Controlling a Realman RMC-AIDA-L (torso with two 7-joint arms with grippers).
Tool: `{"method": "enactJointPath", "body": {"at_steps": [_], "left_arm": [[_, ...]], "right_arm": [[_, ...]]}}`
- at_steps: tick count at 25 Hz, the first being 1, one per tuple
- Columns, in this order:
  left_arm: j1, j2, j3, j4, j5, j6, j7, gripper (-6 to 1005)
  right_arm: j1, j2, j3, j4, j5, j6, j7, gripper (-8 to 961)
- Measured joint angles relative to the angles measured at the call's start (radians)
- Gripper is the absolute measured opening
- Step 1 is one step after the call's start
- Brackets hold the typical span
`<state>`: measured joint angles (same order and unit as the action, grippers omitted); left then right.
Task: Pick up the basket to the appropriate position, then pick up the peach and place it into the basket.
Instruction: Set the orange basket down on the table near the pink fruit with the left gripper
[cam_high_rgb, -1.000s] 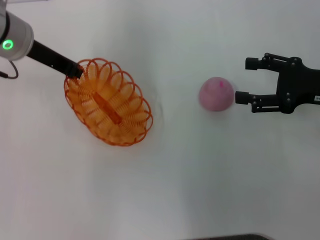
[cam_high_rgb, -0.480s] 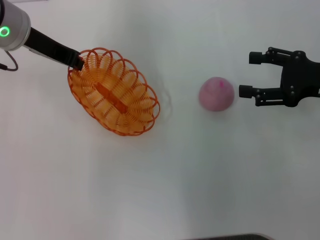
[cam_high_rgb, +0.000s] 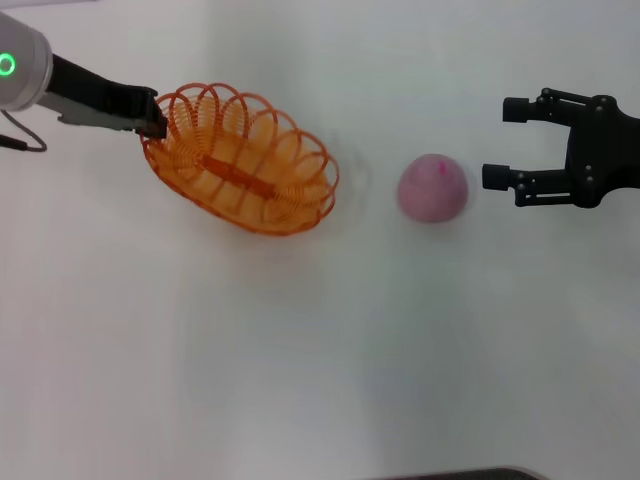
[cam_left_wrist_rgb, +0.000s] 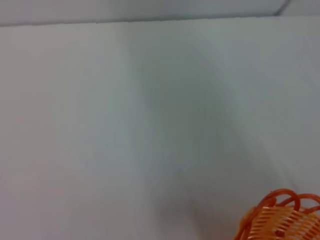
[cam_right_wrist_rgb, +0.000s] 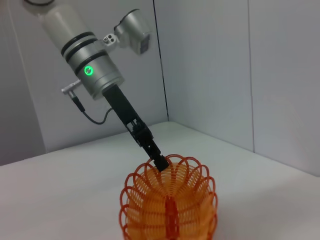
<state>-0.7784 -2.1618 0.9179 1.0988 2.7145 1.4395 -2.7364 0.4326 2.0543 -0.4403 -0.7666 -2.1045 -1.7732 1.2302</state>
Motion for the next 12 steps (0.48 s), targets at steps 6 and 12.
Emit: {"method": "enactJointPath", "body": {"at_steps": [6, 12], "left_arm": [[0.041, -0.001, -0.001, -0.009, -0.053, -0.051, -0.097, 60], [0.087, -0.004, -0.066, -0.052, -0.096, -0.104, -0.172, 61]], "right_arm": [[0.002, 0.002, -0.015, 0.000, -0.008, 0.005, 0.011, 943], [0.005, -0.003, -0.032, 0.000, -0.010, 0.009, 0.001, 942]]}}
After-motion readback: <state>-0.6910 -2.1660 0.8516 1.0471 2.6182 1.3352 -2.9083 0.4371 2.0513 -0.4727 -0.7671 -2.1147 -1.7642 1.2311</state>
